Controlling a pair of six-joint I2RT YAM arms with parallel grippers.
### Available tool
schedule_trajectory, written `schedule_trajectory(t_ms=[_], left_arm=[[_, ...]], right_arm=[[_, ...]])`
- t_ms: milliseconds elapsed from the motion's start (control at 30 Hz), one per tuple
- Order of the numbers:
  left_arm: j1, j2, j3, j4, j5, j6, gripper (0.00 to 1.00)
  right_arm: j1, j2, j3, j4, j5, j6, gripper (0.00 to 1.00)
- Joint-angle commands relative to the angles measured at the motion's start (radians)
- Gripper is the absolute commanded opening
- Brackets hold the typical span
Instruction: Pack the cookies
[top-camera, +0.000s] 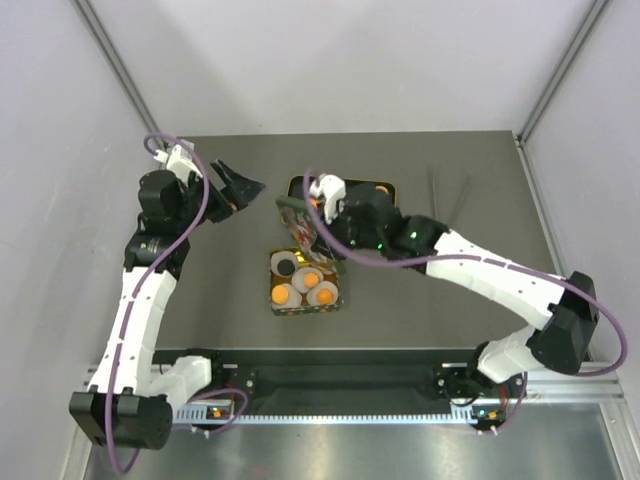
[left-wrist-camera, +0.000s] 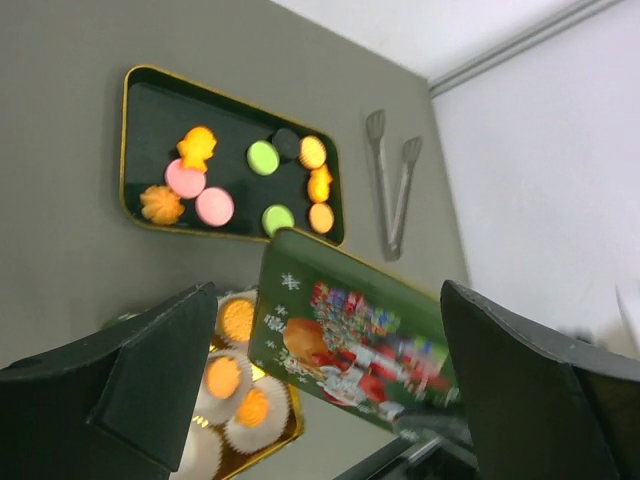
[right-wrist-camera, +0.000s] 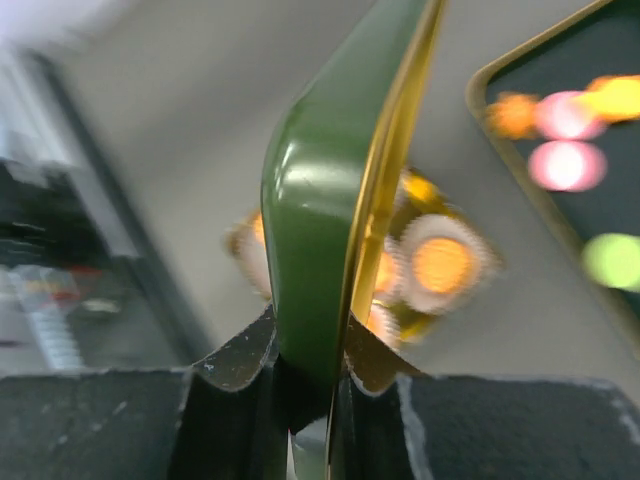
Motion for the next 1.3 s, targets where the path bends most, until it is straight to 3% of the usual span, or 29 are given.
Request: schedule_trajectory(t_ms=[0, 167, 567, 1267], left_arm=[[-0.025, -0.043, 0.047, -0.070, 0.015, 0.121, 0.99], [-0.028, -0.069, -0.020, -0.139, -0.012, 0.168, 0.99], [-0.043, -0.078, -0.226, -0.115, -0.047, 0.144, 0.99], [-0.098, -0.020, -0.401, 0.023, -0.019, 0.086, 0.96]], right_arm=[[-0.102, 0.007, -0.057, 0.264, -0.540, 0.307, 0.00], [-0.187, 0.072, -0.206, 0.634, -0.761, 0.637, 0.00], [-0.254, 0.263, -0.364, 1.171, -0.852, 1.024, 0.01], [-0.336, 0.497, -0.435, 1.383, -0.859, 1.107, 0.01]])
